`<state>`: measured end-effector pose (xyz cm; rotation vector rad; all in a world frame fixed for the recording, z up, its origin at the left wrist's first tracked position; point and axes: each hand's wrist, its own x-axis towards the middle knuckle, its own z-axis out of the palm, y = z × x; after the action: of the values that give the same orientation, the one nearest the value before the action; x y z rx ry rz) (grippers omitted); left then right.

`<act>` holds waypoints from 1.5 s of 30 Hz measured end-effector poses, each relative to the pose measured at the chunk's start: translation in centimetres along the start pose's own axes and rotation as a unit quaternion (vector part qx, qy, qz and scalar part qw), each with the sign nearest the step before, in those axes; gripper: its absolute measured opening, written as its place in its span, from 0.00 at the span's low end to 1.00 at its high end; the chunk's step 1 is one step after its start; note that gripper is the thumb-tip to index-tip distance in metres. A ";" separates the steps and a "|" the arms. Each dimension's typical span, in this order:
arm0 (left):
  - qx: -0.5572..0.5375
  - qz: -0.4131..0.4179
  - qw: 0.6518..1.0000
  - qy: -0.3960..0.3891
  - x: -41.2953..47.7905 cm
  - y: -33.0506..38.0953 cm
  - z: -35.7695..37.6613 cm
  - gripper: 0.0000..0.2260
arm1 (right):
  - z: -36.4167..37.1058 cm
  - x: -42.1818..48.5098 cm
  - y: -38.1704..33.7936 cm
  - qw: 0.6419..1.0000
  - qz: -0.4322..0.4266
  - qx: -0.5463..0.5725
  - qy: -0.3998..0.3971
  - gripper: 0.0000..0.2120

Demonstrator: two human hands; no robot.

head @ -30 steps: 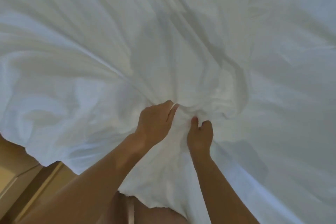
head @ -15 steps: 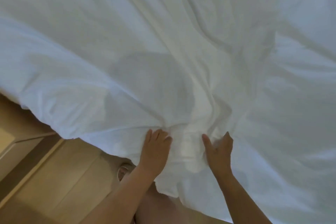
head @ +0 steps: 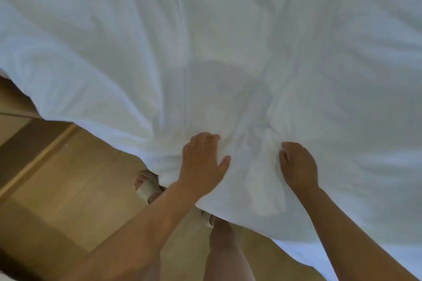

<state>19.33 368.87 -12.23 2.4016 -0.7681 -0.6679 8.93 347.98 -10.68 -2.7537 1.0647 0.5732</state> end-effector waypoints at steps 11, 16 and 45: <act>0.034 0.123 0.989 0.070 1.0 16.6 15.1 0.15 | -1.1 -1.4 13.6 0.974 -0.136 0.177 -0.021 0.11; 0.085 0.152 0.978 -0.112 -1.8 25.7 22.2 0.14 | -0.8 -4.6 26.8 0.979 -0.048 0.131 -0.145 0.12; 0.017 0.036 0.996 0.082 -15.1 40.7 34.7 0.37 | -0.1 -12.6 53.5 0.944 -0.260 -0.197 0.041 0.43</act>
<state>-27.12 338.61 -8.73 2.4100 -0.7982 -0.4273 -35.53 316.10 -4.94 -3.2362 0.2028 0.6439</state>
